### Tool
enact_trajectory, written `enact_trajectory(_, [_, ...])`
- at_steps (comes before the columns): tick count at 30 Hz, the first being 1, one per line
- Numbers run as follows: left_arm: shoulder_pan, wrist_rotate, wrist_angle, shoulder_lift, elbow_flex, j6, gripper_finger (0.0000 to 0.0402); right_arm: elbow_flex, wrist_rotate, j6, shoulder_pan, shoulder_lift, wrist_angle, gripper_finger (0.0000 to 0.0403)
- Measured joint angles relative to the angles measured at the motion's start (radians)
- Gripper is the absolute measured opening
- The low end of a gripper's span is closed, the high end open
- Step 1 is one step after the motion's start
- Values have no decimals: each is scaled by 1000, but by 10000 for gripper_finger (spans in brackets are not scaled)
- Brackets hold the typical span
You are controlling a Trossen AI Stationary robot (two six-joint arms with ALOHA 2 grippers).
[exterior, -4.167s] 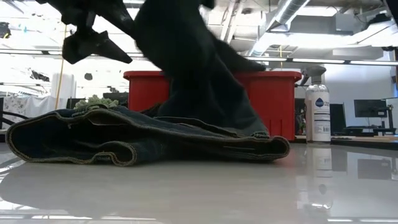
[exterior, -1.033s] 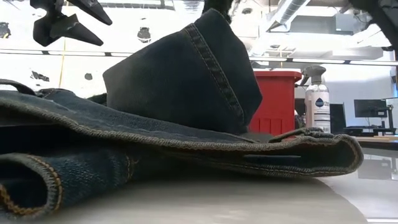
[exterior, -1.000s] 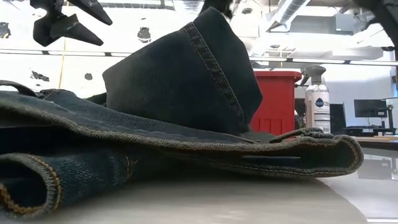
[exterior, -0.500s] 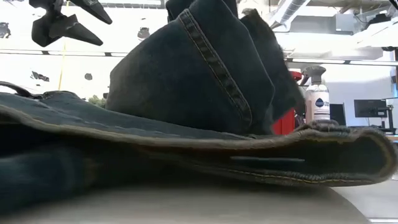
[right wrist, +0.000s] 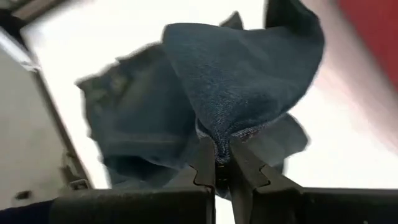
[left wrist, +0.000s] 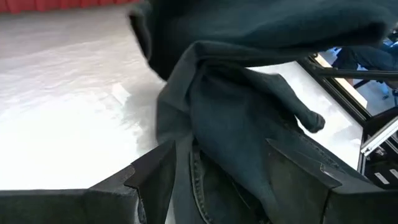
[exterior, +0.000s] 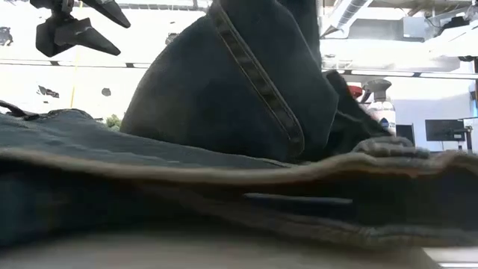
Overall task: Fold Laundry from Bin
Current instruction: Fold the black pants
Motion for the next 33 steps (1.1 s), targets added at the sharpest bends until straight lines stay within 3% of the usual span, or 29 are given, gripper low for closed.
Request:
enact_trajectory(5, [0, 20, 34, 0, 0, 9, 224, -18, 12, 119, 42, -14, 10, 40])
enact_trajectory(9, [0, 81, 146, -1, 0, 112, 224, -34, 15, 221, 61, -14, 10, 40])
enact_trajectory(15, [28, 404, 154, -33, 48, 289, 224, -115, 24, 553, 112, -12, 15, 40])
enact_trajectory(18, [37, 515, 112, -64, 84, 373, 224, -178, 65, 648, 118, -14, 185, 40])
enact_trajectory(24, [37, 526, 4, -152, 118, 506, 224, -327, 121, 438, 13, -11, 742, 40])
enact_trajectory(26, [37, 498, -30, -180, 118, 520, 224, -365, 134, 353, -43, -11, 834, 43])
enact_trajectory(29, [37, 450, -93, -208, 118, 506, 224, -398, 153, 257, -130, -11, 813, 74])
enact_trajectory(33, [37, 423, -131, -212, 118, 464, 224, -397, 125, 174, -235, -14, 589, 132])
